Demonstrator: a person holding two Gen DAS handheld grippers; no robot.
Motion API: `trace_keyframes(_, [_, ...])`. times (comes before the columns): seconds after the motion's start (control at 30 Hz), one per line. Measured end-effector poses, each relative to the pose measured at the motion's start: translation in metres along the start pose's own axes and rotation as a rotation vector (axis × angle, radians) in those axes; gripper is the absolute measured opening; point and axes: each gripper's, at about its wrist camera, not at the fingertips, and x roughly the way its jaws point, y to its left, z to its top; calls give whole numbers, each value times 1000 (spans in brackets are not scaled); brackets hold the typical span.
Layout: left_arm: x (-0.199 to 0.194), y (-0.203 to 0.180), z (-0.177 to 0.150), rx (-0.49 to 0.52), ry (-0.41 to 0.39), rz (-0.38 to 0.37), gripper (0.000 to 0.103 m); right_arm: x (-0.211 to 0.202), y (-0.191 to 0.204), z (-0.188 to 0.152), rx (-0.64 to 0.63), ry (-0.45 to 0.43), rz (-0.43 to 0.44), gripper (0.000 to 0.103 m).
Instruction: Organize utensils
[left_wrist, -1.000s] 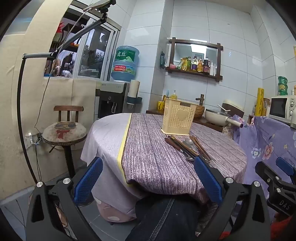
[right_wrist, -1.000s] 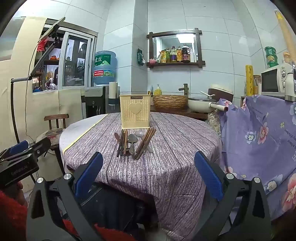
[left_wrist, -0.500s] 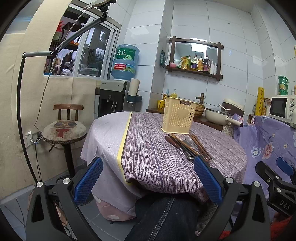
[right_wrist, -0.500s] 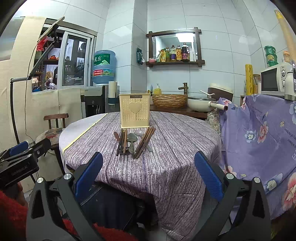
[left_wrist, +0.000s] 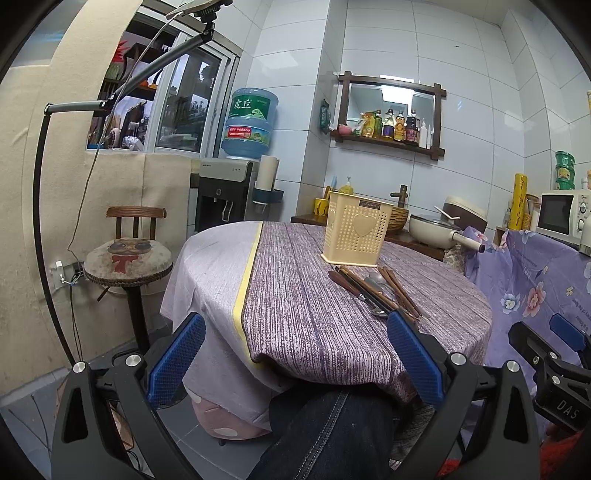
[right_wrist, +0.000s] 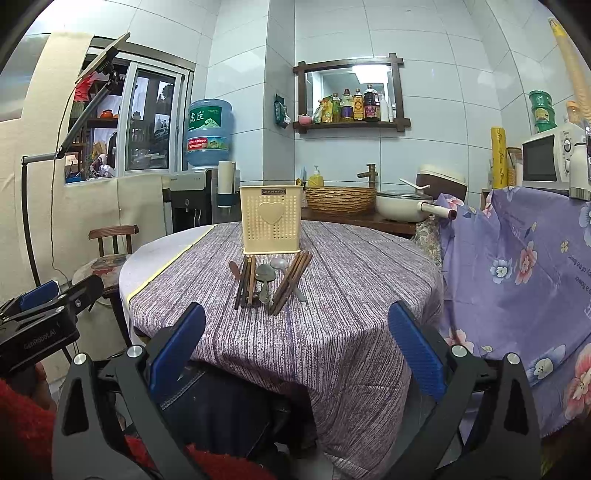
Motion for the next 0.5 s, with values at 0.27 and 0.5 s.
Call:
trace_keyframes(0.27, [0,0,0,0,1,0,98,1,0,0,0,3,1,98])
trace_keyframes(0.5, [1,0,-1,-1,3,0,98,1,0,0,0,4,1,98])
